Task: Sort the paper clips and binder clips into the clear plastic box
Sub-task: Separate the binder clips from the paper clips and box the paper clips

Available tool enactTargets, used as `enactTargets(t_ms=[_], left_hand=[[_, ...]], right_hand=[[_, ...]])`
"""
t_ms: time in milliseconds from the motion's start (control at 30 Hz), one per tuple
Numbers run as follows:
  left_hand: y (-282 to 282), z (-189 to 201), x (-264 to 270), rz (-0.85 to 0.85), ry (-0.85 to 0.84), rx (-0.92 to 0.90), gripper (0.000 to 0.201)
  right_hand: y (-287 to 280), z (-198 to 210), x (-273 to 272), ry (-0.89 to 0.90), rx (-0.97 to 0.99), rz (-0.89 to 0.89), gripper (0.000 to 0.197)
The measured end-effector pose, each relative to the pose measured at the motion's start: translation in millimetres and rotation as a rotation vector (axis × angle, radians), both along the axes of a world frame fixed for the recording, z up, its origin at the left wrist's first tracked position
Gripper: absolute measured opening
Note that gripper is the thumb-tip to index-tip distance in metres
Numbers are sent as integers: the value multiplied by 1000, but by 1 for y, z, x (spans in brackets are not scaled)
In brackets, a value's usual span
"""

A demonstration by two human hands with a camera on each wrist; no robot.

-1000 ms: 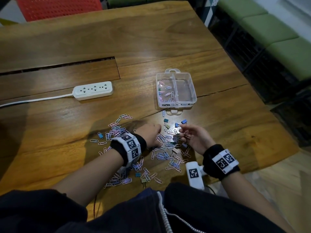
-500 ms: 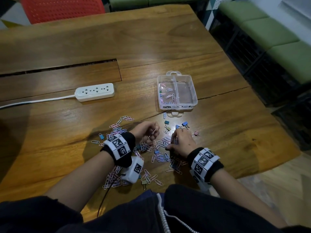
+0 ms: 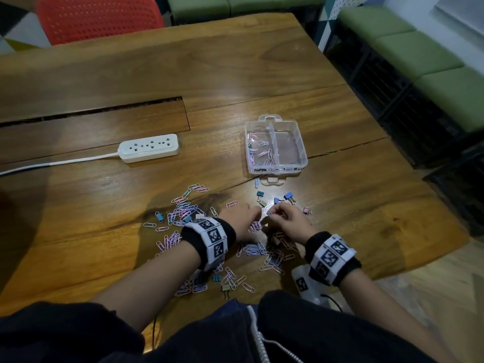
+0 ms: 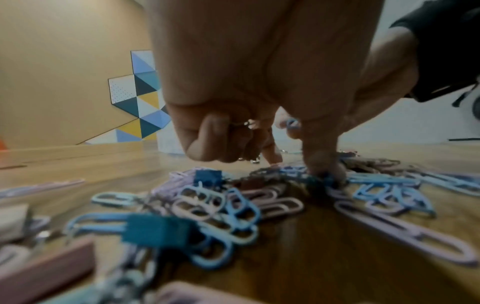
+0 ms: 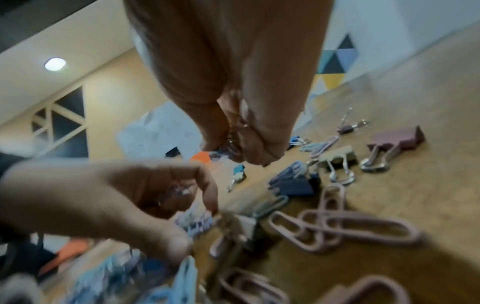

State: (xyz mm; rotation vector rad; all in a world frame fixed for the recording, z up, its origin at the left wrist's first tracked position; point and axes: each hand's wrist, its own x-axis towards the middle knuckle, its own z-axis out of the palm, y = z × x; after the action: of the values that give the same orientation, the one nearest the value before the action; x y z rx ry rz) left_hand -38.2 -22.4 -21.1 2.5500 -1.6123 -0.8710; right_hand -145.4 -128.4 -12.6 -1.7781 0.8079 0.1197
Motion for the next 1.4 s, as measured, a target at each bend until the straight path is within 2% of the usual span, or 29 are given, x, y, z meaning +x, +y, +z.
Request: enactTargets(t_ms=[100,167,267,333,400,500,567,633,700,767,833,900,967,1033,1100,1200,1233,1333,1400], left_hand=[[-5,-2,-2,-40,-46,6,39],[-7,1,-3,-71,-65,26,37],[-6,2,-1,-60,-20,52,38],[-5,4,4,35,178,18,32],[-3,7,7,199,456,-48,21],[0,10,9,584,989,-138,28],[3,12,9,763,1312,-209,25],[4,12,7,828,1413,-247,23],[2,12,3,824,1363,-240,23],[-2,14,0,764,1275,-216,23],[-5,18,-5,694,1172,-164,28],[-6,21,-8,545,955,-119,27],[-5,20,-11,317,661,-104,25],[-1,17,-15,121,374,-38,32],[2,12,-17,-29,121,31,39],[5,7,-21,-164,-54,144,72],[5,5,-22,-194,-102,152,74],[4,1,-24,-203,-164,111,56],[3,0,-23,-205,-175,104,47]], right_hand=[[-6,7,-3,-71,302,-145,16],[-10,10,-8,-113,495,-237,19],[-17,9,-14,-152,635,-316,23],[-21,6,-17,-167,726,-363,24],[-24,3,-19,-176,778,-406,25],[-27,0,-22,-177,787,-415,32],[-28,2,-24,-146,728,-385,28],[-30,4,-26,-99,625,-368,24],[-30,1,-25,-20,444,-328,26],[-27,-5,-21,87,111,-201,27],[-25,-12,-19,155,-226,-1,22],[-21,-12,-20,214,-376,171,11],[-19,-14,-22,271,-485,320,26],[-19,-12,-22,282,-526,338,30],[-19,-11,-19,285,-551,331,23],[-22,-9,-14,348,-639,405,21],[-22,-8,-12,352,-662,429,21],[-20,-10,-8,262,-595,377,11],[-22,-13,-9,144,-417,230,21]])
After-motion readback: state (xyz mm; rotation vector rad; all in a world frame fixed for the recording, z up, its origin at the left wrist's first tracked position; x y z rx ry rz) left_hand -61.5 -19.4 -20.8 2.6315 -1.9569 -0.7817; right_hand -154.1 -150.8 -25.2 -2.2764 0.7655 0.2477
